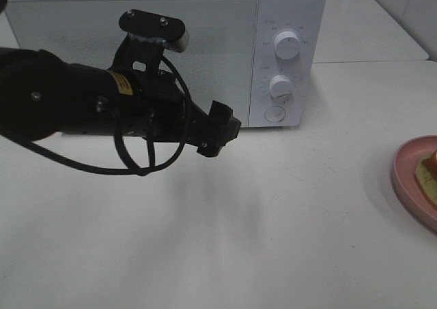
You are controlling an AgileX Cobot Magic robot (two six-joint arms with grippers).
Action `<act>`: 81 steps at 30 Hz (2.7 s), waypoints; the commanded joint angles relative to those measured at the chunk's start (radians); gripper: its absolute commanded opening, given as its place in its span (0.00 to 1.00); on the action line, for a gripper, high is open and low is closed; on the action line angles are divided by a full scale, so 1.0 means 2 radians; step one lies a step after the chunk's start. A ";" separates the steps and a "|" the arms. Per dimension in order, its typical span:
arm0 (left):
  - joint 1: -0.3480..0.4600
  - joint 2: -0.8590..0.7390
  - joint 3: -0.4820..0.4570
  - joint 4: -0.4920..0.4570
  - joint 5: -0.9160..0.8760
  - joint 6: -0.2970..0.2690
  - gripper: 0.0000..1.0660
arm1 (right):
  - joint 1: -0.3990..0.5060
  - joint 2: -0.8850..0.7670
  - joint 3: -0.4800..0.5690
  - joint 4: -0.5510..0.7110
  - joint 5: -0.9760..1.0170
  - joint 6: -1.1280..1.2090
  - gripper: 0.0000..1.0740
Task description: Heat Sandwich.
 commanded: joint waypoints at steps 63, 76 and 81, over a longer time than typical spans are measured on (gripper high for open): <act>0.394 -0.639 0.185 0.085 0.560 -0.093 0.91 | -0.002 -0.015 0.001 0.003 -0.008 -0.005 0.70; 0.391 -0.759 0.185 0.085 0.560 -0.093 0.91 | -0.002 -0.015 0.001 0.003 -0.008 -0.005 0.70; 0.391 -0.785 0.185 0.084 0.560 -0.093 0.91 | -0.002 -0.015 0.001 0.003 -0.008 -0.005 0.70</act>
